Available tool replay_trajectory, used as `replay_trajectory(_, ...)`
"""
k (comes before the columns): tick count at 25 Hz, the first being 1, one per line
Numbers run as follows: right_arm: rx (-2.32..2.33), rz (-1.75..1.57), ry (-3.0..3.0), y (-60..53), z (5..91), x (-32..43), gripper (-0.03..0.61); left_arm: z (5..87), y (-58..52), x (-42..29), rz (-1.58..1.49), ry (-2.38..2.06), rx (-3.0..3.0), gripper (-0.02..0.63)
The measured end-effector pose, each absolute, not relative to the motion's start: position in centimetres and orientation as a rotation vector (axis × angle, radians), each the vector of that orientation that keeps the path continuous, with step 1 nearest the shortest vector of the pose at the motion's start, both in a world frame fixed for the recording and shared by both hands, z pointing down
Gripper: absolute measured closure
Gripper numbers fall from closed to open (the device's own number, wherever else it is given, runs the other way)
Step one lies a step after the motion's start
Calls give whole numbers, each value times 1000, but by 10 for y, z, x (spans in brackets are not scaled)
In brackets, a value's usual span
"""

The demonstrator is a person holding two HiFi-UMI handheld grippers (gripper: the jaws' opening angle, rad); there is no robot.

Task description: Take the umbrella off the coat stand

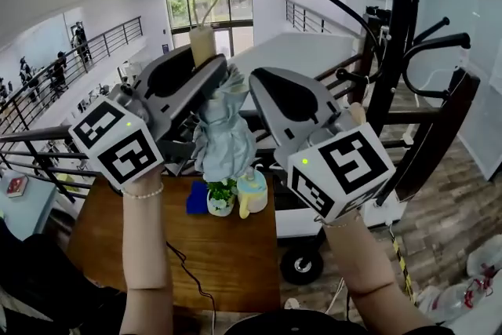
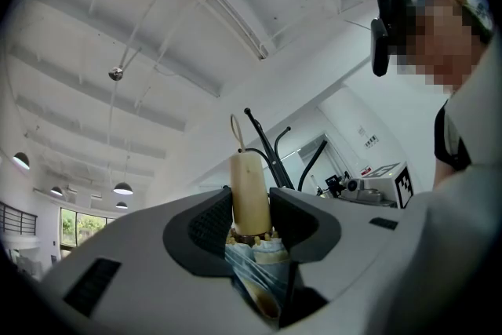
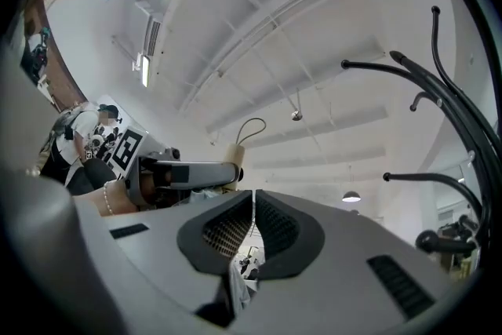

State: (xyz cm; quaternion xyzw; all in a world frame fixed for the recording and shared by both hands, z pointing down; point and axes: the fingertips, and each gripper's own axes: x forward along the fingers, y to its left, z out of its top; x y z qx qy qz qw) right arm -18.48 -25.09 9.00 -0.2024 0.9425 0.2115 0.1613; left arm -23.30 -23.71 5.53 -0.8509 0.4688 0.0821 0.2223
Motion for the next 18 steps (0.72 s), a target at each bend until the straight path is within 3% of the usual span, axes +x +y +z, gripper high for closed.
replay_trajectory(9, -561, 526, 2748, -235, 137, -190, 546, 95, -211, -244, 307, 1337, -2369, 456)
replay_trajectory(18, -579, 495, 2803, -226, 183, -176, 546, 145, -192, -242, 173, 1466, -2301, 457)
